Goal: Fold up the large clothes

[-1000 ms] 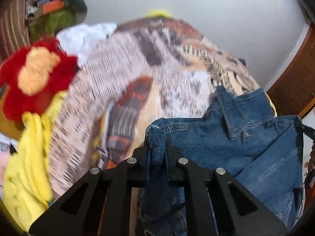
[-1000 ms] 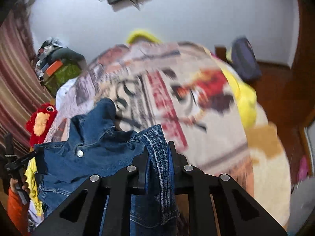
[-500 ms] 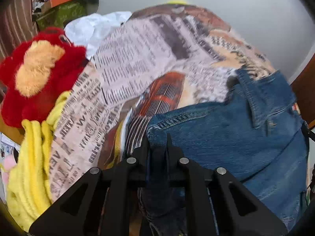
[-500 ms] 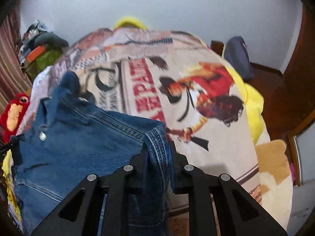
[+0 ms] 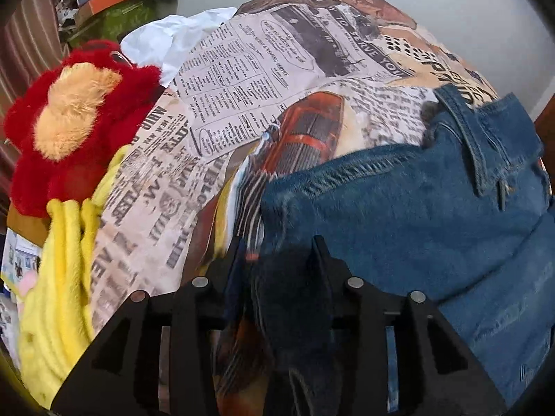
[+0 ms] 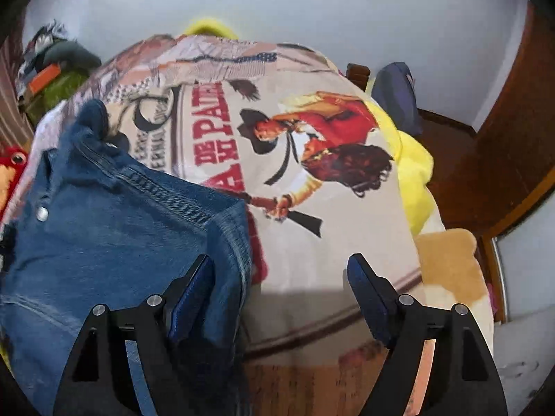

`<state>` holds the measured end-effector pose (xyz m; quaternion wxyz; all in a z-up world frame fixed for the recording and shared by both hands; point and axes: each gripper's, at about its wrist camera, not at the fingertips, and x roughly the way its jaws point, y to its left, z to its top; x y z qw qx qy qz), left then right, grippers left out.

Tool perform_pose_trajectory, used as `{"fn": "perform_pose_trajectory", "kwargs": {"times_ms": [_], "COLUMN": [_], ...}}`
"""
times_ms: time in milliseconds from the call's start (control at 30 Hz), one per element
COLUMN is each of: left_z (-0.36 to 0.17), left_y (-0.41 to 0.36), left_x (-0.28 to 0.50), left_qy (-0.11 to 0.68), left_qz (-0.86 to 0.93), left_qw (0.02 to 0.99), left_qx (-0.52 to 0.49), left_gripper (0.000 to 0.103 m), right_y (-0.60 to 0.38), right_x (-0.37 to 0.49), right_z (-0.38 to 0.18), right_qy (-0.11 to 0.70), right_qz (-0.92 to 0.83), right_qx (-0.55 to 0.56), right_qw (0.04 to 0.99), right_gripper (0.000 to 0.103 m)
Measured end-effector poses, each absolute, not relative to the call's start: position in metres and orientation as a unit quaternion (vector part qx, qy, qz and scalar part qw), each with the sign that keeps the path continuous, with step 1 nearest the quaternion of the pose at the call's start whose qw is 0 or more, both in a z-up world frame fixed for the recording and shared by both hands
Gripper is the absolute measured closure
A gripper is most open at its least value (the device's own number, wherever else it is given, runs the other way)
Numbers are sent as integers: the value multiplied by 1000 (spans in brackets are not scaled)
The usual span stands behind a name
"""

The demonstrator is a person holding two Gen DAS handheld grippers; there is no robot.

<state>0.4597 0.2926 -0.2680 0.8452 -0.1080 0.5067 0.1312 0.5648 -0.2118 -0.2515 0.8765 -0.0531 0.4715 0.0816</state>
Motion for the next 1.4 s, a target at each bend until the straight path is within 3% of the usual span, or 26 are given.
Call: {"fn": "perform_pose_trajectory", "kwargs": {"times_ms": [167, 467, 533, 600, 767, 867, 1000, 1400], "left_z": [-239, -150, -130, -112, -86, -78, -83, -203], "left_y": [277, 237, 226, 216, 196, 188, 185, 201], "left_x": [439, 376, 358, 337, 291, 264, 230, 177], "left_qy": [496, 424, 404, 383, 349, 337, 335, 460], "left_qz": [136, 98, 89, 80, 58, 50, 57, 90], "left_qw": [854, 898, 908, 919, 934, 938, 938, 870], "left_qx": [-75, -67, -61, -56, -54, -55, -66, -152], "left_gripper": [57, 56, 53, 42, 39, 32, 9, 7], "right_y": [-209, -197, -194, -193, -193, -196, -208, -251], "right_x": [533, 440, 416, 392, 334, 310, 284, 253], "right_z": [-209, -117, -101, -89, -73, -74, -88, -173], "right_qy": [446, 367, 352, 340, 325, 329, 359, 473], "right_qz": [95, 160, 173, 186, 214, 222, 225, 188], "right_qx": [-63, -74, -76, -74, -70, -67, -40, 4], "right_qw": [888, 913, 917, 919, 919, 915, 905, 861], "right_gripper": [25, 25, 25, 25, 25, 23, 7, 7]}}
